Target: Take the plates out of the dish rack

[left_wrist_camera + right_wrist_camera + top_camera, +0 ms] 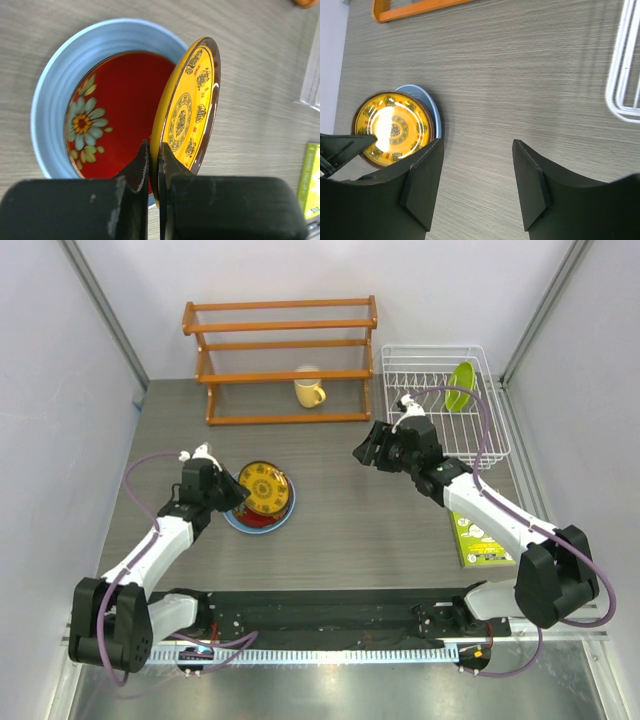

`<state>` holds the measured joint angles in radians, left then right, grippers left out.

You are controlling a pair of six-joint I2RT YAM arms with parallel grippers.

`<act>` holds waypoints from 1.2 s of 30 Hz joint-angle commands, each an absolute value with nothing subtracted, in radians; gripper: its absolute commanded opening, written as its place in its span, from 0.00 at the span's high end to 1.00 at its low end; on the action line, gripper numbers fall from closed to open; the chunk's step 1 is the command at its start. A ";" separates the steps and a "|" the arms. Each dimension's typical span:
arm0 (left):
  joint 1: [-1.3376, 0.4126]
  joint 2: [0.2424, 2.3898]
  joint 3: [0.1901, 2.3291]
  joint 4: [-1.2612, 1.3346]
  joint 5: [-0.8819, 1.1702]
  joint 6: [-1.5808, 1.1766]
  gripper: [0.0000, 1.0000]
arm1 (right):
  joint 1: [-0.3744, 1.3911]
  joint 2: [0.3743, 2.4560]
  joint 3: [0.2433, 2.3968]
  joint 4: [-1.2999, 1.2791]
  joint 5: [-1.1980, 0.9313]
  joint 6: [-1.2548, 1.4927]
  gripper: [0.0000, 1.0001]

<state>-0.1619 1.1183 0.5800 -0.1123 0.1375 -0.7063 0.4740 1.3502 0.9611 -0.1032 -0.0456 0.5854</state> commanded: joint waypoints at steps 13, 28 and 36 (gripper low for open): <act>-0.155 1.175 0.594 -0.184 0.094 -0.716 0.55 | 0.374 1.327 1.037 -0.196 -0.009 0.480 0.37; -0.155 1.088 0.629 -0.281 0.018 -0.650 0.31 | 0.272 1.479 1.313 -0.328 0.401 0.264 0.28; -0.156 0.957 0.690 -0.195 0.167 -0.629 0.17 | 0.057 1.782 1.569 -0.268 0.444 0.218 0.24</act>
<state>-0.1604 1.0210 0.6270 -0.2836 0.0719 -0.6472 0.1482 1.6535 1.4246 -0.3183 0.3920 0.2665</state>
